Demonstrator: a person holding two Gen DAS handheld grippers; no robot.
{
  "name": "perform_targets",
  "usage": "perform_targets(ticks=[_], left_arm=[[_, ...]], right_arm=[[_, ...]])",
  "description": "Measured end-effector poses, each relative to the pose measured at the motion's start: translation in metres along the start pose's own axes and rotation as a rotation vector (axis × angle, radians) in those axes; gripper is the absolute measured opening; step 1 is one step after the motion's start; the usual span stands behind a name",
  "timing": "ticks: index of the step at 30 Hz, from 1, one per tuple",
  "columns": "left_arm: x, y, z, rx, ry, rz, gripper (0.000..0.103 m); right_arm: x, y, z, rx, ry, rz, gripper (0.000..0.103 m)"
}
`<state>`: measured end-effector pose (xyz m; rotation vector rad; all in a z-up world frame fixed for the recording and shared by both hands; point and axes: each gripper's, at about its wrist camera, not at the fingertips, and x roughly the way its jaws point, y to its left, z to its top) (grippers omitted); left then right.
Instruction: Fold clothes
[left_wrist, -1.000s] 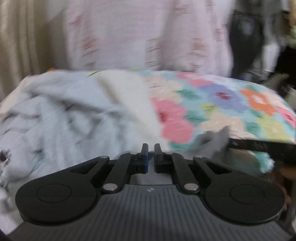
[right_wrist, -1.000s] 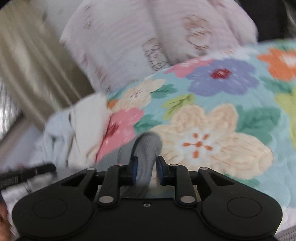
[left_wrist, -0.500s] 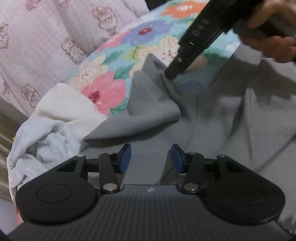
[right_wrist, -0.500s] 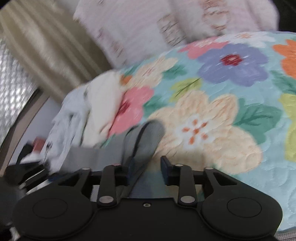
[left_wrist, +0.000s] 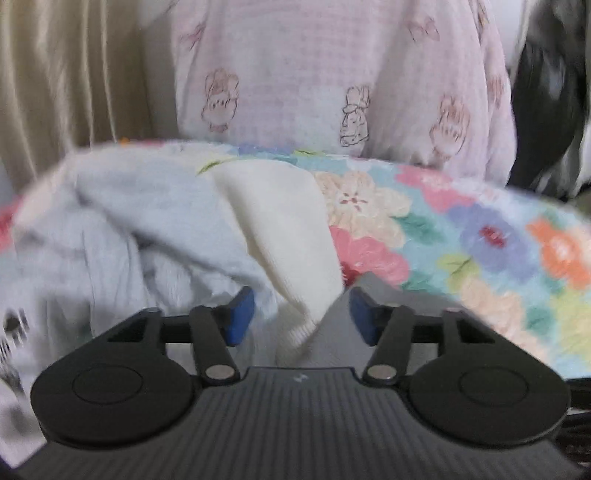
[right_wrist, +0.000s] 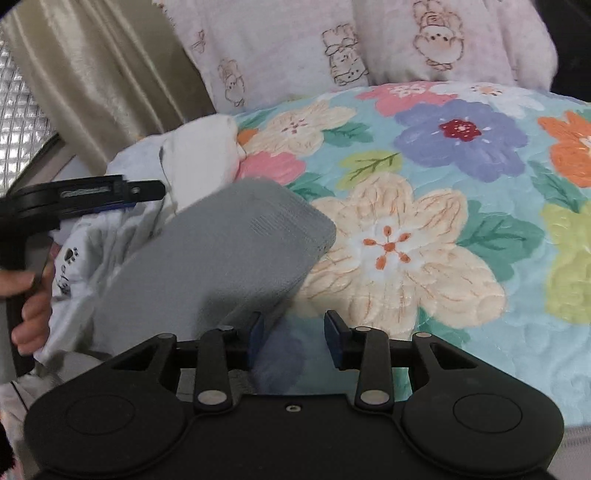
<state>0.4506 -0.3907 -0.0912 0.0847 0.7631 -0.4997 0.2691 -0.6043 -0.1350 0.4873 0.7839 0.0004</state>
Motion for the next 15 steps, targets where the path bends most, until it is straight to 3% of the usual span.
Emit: perform_targets(ticks=[5, 7, 10, 12, 15], left_arm=[[-0.049, 0.013, -0.043, 0.024, 0.084, -0.027, 0.058], [-0.075, 0.021, -0.068, 0.013, 0.112, -0.045, 0.058], [-0.118, 0.033, -0.105, -0.050, 0.105, -0.076, 0.064], [-0.131, 0.038, -0.123, -0.093, 0.107, -0.132, 0.070], [-0.130, 0.034, -0.141, -0.072, 0.140, -0.149, 0.072]], right_arm=[[-0.031, 0.023, -0.005, -0.014, -0.023, 0.189, 0.042], [-0.040, 0.033, -0.022, 0.016, -0.005, 0.220, 0.043], [-0.041, 0.045, -0.060, 0.121, 0.050, 0.344, 0.045], [-0.037, 0.055, -0.079, 0.111, 0.108, 0.341, 0.045], [-0.036, 0.075, -0.092, -0.026, 0.160, 0.190, 0.046]])
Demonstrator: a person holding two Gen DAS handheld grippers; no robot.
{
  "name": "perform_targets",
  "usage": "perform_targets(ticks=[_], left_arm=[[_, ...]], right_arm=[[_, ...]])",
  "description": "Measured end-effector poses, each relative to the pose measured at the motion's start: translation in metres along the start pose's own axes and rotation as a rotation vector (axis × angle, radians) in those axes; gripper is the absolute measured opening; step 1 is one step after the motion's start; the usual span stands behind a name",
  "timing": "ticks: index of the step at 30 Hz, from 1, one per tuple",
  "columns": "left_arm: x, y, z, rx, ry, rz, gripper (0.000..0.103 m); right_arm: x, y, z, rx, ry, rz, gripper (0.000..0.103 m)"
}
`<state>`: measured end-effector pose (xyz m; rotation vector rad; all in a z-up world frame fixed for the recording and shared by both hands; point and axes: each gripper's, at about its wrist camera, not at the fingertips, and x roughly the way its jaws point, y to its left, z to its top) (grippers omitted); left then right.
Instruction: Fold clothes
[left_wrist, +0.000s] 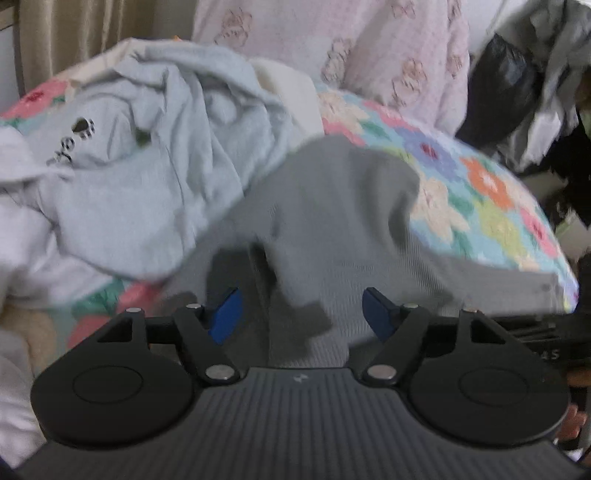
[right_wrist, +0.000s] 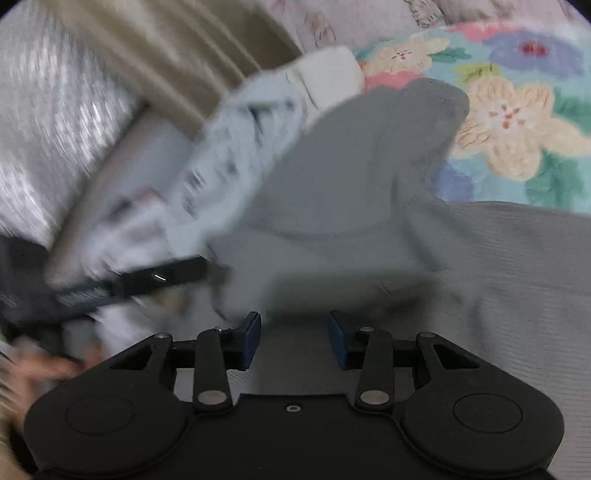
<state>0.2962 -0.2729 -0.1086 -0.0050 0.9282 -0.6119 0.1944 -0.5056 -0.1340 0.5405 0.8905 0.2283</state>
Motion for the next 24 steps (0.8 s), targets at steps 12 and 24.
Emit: perform_targets(ticks=[12, 24], left_arm=[[-0.028, -0.007, -0.003, 0.171, -0.201, -0.181, 0.003], [-0.016, 0.012, -0.040, -0.031, -0.043, -0.347, 0.003]], right_arm=[[-0.026, -0.018, 0.015, 0.029, -0.229, -0.050, 0.055], [-0.020, -0.007, 0.005, -0.053, -0.019, -0.129, 0.055]])
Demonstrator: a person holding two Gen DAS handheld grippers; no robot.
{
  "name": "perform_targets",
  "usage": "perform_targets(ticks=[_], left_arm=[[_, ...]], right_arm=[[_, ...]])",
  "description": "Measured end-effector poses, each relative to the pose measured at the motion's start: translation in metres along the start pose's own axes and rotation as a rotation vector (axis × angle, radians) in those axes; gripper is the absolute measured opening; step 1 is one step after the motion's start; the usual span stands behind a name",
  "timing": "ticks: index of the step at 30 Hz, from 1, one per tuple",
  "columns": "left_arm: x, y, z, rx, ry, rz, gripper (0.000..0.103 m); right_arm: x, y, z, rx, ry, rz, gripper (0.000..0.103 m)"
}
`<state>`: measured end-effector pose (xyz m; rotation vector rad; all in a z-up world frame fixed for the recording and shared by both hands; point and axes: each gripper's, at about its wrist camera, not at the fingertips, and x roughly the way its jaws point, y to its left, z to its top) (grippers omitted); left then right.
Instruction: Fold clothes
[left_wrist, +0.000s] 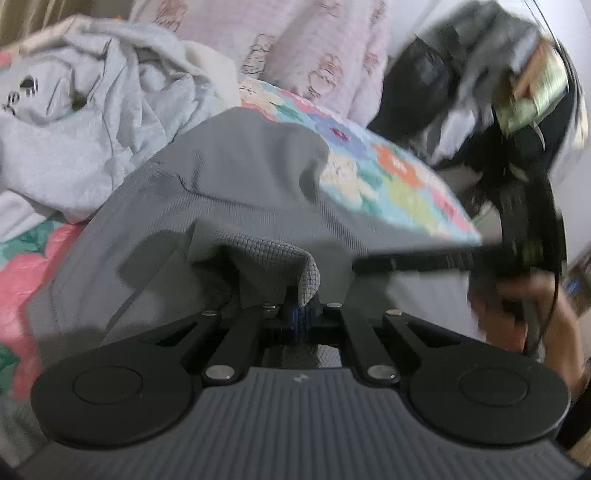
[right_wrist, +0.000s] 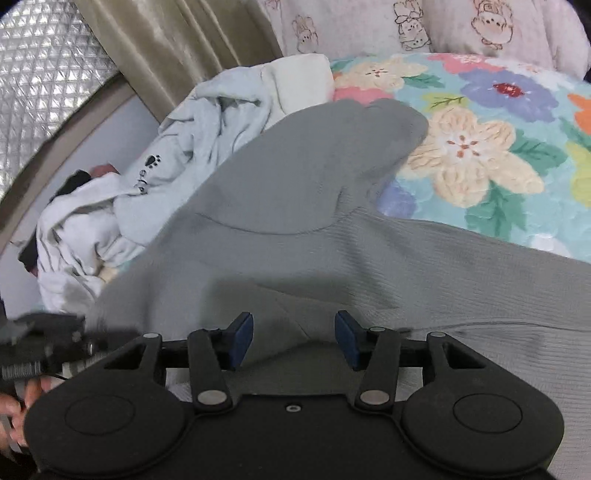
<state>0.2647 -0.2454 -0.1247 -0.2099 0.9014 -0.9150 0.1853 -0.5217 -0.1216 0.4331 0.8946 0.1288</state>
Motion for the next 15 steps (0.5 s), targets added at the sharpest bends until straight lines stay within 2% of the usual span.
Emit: perform_targets(ticks=[3, 6, 10, 12, 13, 15], left_arm=[[0.017, 0.002, 0.045, 0.024, -0.025, -0.012, 0.003], [0.042, -0.005, 0.095, 0.113, -0.046, 0.051, 0.003], [0.076, 0.001, 0.136, 0.093, -0.047, 0.114, 0.003], [0.091, 0.007, 0.144, 0.053, -0.044, 0.109, 0.003], [0.097, 0.008, 0.146, 0.050, -0.041, 0.114, 0.003], [0.110, 0.012, 0.150, 0.035, -0.024, 0.120, 0.003]], right_arm=[[-0.012, -0.008, 0.001, 0.028, -0.050, 0.015, 0.055], [-0.015, -0.015, 0.002, 0.050, -0.057, -0.007, 0.055], [-0.011, -0.001, -0.005, -0.116, 0.024, 0.036, 0.052], [-0.003, 0.009, -0.006, -0.164, 0.023, 0.067, 0.052], [0.002, 0.014, -0.005, -0.185, 0.013, 0.063, 0.052], [0.013, 0.024, -0.004, -0.244, -0.035, -0.030, 0.051]])
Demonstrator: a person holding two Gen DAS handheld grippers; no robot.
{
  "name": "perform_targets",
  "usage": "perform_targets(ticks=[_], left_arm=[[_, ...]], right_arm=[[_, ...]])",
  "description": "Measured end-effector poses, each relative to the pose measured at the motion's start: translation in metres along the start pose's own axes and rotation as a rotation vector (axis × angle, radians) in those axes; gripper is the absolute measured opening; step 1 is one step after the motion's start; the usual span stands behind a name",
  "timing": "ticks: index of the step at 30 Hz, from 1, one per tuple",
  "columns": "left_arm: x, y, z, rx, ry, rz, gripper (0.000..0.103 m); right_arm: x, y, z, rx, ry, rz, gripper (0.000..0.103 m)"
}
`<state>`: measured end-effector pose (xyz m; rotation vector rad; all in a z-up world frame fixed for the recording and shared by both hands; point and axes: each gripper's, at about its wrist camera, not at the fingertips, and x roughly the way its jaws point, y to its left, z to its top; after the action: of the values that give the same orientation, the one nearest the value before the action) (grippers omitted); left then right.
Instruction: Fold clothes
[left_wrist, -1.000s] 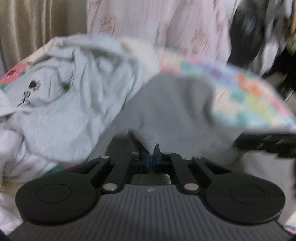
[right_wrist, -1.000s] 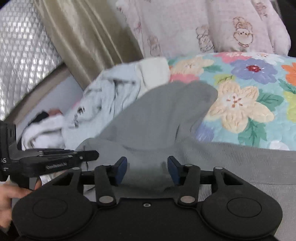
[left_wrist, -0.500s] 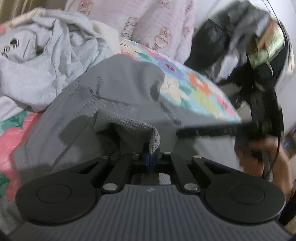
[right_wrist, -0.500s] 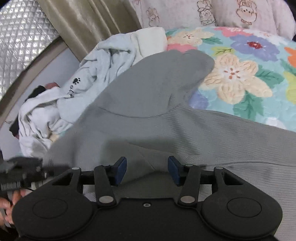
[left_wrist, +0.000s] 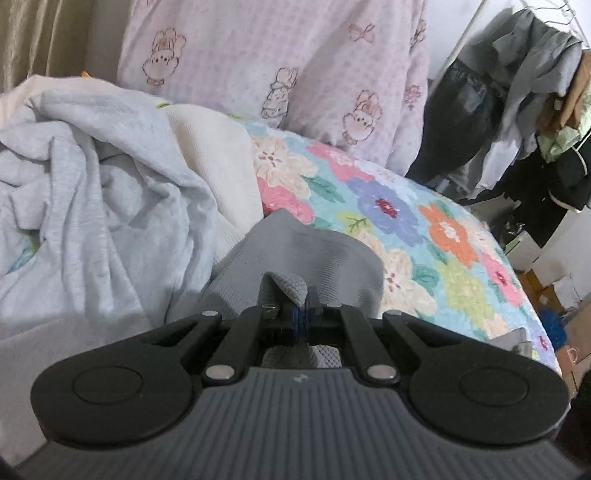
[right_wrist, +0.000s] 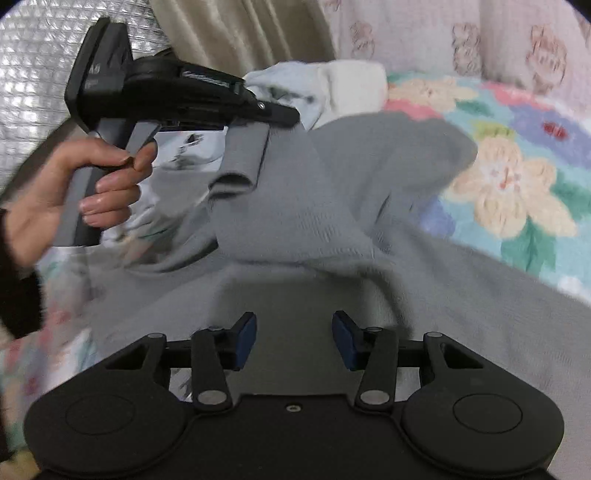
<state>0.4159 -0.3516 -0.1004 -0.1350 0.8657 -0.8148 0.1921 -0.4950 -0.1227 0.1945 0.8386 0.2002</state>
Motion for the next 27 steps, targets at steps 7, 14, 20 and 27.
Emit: perform_targets(ticks=[7, 14, 20, 27], left_arm=[[0.015, 0.051, 0.003, -0.335, -0.022, -0.058, 0.015], [-0.011, 0.077, 0.002, -0.397, -0.111, -0.106, 0.015], [-0.040, 0.073, -0.021, -0.225, -0.049, -0.047, 0.028], [-0.048, 0.045, -0.058, 0.111, 0.108, -0.021, 0.031]], right_arm=[[0.029, 0.046, -0.002, -0.446, -0.137, -0.335, 0.050], [0.033, 0.020, 0.023, -0.390, -0.263, -0.390, 0.047], [0.025, -0.034, 0.039, -0.052, -0.298, -0.372, 0.047], [0.007, -0.058, 0.045, -0.002, -0.247, -0.454, 0.047]])
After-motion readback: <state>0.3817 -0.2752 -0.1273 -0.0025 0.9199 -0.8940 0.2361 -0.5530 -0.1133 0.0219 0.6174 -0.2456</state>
